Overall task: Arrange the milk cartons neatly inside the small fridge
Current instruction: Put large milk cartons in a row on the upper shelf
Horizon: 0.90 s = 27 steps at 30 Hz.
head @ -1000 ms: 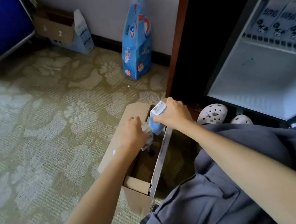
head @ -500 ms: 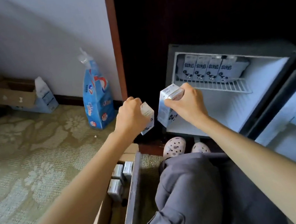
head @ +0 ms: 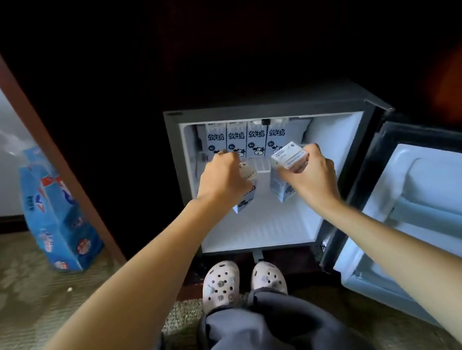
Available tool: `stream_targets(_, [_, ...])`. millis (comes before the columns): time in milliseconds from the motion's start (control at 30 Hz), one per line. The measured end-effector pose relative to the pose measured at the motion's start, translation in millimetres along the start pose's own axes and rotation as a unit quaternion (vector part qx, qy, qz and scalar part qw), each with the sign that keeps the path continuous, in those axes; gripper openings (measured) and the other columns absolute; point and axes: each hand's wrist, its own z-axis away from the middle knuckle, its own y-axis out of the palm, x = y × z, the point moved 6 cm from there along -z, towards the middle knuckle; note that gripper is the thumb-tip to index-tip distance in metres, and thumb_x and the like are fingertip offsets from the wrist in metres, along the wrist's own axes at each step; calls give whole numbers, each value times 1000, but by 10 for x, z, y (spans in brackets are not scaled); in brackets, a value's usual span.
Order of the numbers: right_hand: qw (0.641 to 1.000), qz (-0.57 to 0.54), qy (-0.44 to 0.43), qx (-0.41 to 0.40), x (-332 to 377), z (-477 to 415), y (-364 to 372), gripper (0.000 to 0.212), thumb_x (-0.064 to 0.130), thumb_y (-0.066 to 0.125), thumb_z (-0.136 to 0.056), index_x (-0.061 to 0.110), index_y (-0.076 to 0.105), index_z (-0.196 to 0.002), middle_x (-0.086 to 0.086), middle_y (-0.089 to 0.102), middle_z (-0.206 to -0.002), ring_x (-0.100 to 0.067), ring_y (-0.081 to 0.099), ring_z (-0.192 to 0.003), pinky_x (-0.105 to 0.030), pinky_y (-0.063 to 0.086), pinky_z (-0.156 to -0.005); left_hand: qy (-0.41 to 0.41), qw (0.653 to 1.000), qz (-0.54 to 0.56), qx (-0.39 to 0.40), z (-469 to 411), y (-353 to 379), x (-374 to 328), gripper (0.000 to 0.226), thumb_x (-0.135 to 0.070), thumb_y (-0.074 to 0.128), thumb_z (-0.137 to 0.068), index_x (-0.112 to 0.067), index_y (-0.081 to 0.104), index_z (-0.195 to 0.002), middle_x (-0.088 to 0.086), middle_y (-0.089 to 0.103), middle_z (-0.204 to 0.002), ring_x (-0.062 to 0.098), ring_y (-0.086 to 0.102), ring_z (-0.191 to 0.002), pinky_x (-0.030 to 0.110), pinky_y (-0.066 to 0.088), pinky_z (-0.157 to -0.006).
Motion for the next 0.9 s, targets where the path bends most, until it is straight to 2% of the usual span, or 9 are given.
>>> stream_targets(67, [999,-8,18,-28,-132,-158,17,39,25,71,-80,2,51,-103,-12,66,-99,-17,52,-77,-23,34,-54,4,1000,6,1,-172,86,-40,16,-13,63,-80,-2,57,-90,7,46,-88,26,47,-78,29,38,-66])
stream_targets(200, [996,-19,33,-76,-338,-474,98,42,27,71,-80,0,49,-104,-15,68,-102,-27,62,-91,-23,37,-64,5,1000,7,8,-448,242,-46,20,-9,64,-79,0,57,-95,12,53,-100,31,55,-88,31,43,-69])
stream_targets(333, [992,-24,53,-108,-520,-715,184,41,20,71,-79,-2,47,-105,-19,66,-104,-33,61,-98,-35,47,-77,11,1000,6,19,-646,407,-24,25,-16,64,-82,-1,58,-101,12,56,-105,30,58,-93,35,48,-75])
stream_targets(433, [990,-31,63,-122,-622,-850,243,39,16,68,-80,-3,47,-106,-19,66,-103,-32,60,-98,-35,48,-77,11,1000,12,23,-753,527,-12,26,-14,63,-81,-1,58,-103,12,56,-106,29,56,-89,33,46,-73])
stream_targets(567, [987,-31,92,-130,-684,-1036,259,35,17,63,-83,-4,47,-104,-17,66,-95,-26,55,-90,-27,41,-70,3,999,14,44,-814,726,14,28,-13,64,-80,-2,57,-104,12,56,-109,32,57,-97,34,45,-74])
stream_targets(667, [984,-54,120,-121,-784,-1145,306,31,15,65,-81,4,42,-98,-7,60,-81,-27,58,-84,-38,52,-77,-4,998,20,58,-824,841,38,28,-14,65,-80,-2,56,-104,12,56,-108,31,57,-95,33,46,-74])
stream_targets(733, [984,-55,134,-105,-878,-1158,370,33,12,67,-79,6,39,-96,-9,56,-84,-28,58,-82,-39,53,-76,-7,998,19,63,-829,893,55,29,-16,65,-80,-2,57,-103,13,55,-108,28,54,-89,34,45,-74])
stream_targets(900, [983,-48,161,-73,-1074,-1152,572,41,14,70,-77,8,31,-90,-11,51,-87,-22,50,-75,-29,39,-63,-5,998,19,62,-867,954,73,27,-16,64,-80,-2,57,-102,12,54,-106,24,44,-82,31,40,-71])
